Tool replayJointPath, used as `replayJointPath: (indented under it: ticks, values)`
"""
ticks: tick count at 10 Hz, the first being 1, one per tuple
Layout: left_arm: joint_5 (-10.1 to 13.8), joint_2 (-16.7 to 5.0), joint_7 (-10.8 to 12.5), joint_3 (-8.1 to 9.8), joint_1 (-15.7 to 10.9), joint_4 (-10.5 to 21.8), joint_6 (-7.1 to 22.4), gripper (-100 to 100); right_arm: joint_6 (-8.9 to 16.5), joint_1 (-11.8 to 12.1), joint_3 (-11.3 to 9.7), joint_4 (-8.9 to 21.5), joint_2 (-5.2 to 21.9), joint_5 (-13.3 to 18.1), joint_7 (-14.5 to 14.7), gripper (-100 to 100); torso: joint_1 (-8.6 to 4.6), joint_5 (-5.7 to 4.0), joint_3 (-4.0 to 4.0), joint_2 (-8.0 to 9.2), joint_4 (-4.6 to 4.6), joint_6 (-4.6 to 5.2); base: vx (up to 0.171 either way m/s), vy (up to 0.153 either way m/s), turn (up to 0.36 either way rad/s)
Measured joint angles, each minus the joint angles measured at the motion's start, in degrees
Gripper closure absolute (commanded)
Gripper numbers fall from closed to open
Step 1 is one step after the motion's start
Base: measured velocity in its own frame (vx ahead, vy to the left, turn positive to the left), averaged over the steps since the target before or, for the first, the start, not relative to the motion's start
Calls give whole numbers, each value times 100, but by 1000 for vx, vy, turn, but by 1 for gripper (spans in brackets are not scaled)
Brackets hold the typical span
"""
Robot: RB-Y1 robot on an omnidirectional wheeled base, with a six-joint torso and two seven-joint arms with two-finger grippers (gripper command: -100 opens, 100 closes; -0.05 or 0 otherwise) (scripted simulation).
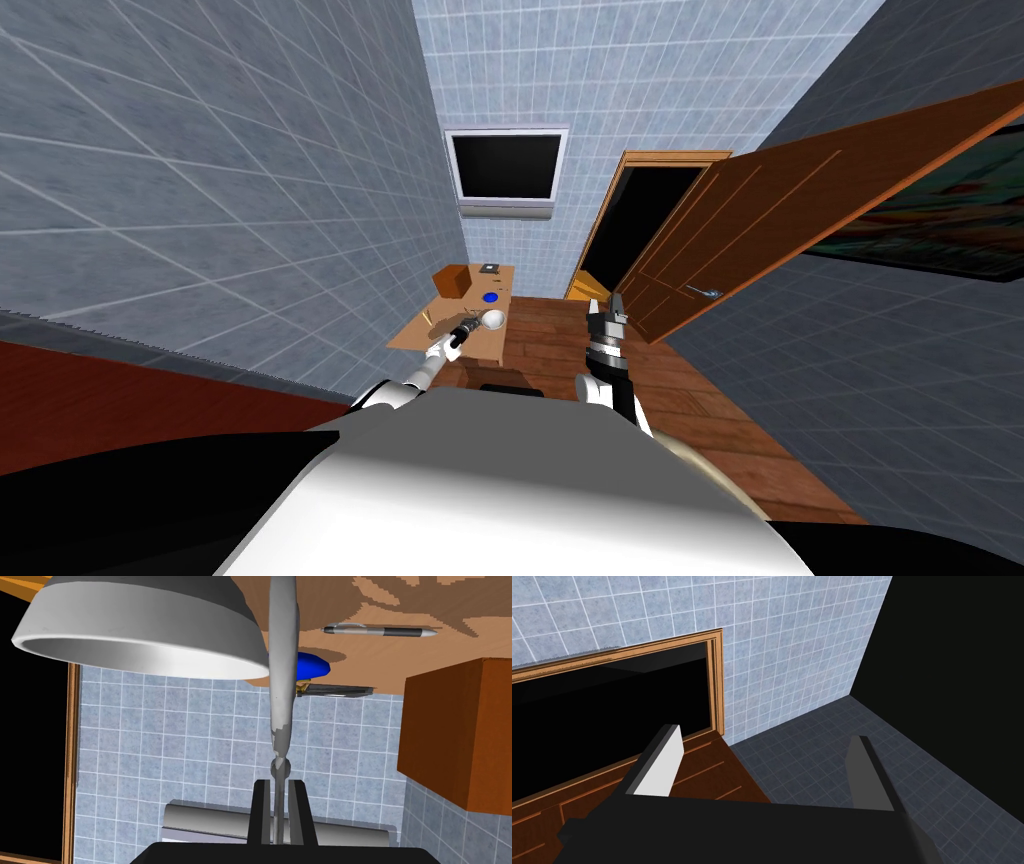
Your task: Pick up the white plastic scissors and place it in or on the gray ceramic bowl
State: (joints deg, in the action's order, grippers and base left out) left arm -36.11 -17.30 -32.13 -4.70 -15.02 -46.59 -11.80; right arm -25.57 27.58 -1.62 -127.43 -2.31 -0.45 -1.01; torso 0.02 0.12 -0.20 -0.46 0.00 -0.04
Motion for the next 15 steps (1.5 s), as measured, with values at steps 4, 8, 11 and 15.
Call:
replayJointPath:
  ticks: [4, 8, 11, 15]
  values:
    - [-14, 86, -282, 287, -33, -66, -325, 100, 0, 0, 0, 0, 0, 0, 0, 0, -10, -3, 3, 3, 3, 2, -20, -43, 105]
    - [-56, 224, -687, 605, -45, -113, -636, 100, 0, 0, 0, 0, 0, 0, 0, 0, -7, -6, 2, -1, 5, 0, -2, -30, 107]
    - [-89, 297, -955, 797, -22, -248, -842, 100, 0, 0, 0, 0, 0, 0, 0, 0, -18, -10, 6, 3, 8, 1, -1, -56, 118]
    - [-173, 534, -1412, 1140, 1, -377, -1345, 100, 0, 0, -1, 0, -1, 0, 0, 0, -61, -20, -1, -13, 9, 11, 39, -108, 79]
